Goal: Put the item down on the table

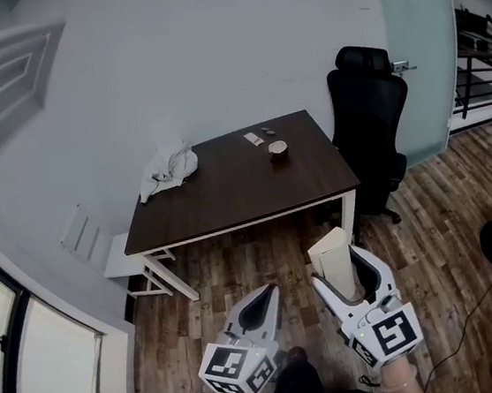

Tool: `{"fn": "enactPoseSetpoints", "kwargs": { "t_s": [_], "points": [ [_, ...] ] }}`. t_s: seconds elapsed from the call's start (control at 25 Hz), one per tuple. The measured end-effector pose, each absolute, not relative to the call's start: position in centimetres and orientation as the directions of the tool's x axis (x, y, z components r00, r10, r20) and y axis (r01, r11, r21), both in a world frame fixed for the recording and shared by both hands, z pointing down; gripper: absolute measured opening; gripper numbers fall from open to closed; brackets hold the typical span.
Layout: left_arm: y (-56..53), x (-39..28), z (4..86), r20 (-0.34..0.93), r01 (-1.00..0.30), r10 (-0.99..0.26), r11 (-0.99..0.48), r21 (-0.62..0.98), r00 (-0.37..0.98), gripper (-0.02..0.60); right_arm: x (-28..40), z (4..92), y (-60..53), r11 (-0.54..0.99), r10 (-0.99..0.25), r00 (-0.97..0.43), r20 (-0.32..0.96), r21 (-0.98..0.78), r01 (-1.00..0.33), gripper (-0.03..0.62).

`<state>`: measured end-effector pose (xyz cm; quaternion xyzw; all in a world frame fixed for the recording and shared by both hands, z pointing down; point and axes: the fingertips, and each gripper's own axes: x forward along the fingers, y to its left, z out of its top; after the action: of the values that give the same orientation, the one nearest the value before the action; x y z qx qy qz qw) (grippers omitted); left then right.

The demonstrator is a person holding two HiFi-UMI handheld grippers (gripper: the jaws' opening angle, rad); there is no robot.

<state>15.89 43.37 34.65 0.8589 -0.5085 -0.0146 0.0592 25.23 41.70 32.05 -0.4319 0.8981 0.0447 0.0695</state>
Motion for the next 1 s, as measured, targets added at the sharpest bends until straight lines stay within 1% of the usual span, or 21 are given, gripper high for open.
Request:
{"fn": "enactPoseSetpoints", "kwargs": {
  "t_s": [0.32,1.0],
  "points": [
    [37.8,12.3,34.9,0.033,-0.878,-0.884,-0.459,0.137,0.467,0.018,22.1,32.0,35.6,0.634,-0.765,-0.627,-0.148,-0.002,-0.773,0.296],
    [26.5,2.3,33.3,-0.003,-0.862,-0.872,-0.484,0.153,0.489,0.018,11.2,30.5,24.3,0.63,-0.768,-0.627,-0.132,0.023,-0.776,0.296]
  ]
}}
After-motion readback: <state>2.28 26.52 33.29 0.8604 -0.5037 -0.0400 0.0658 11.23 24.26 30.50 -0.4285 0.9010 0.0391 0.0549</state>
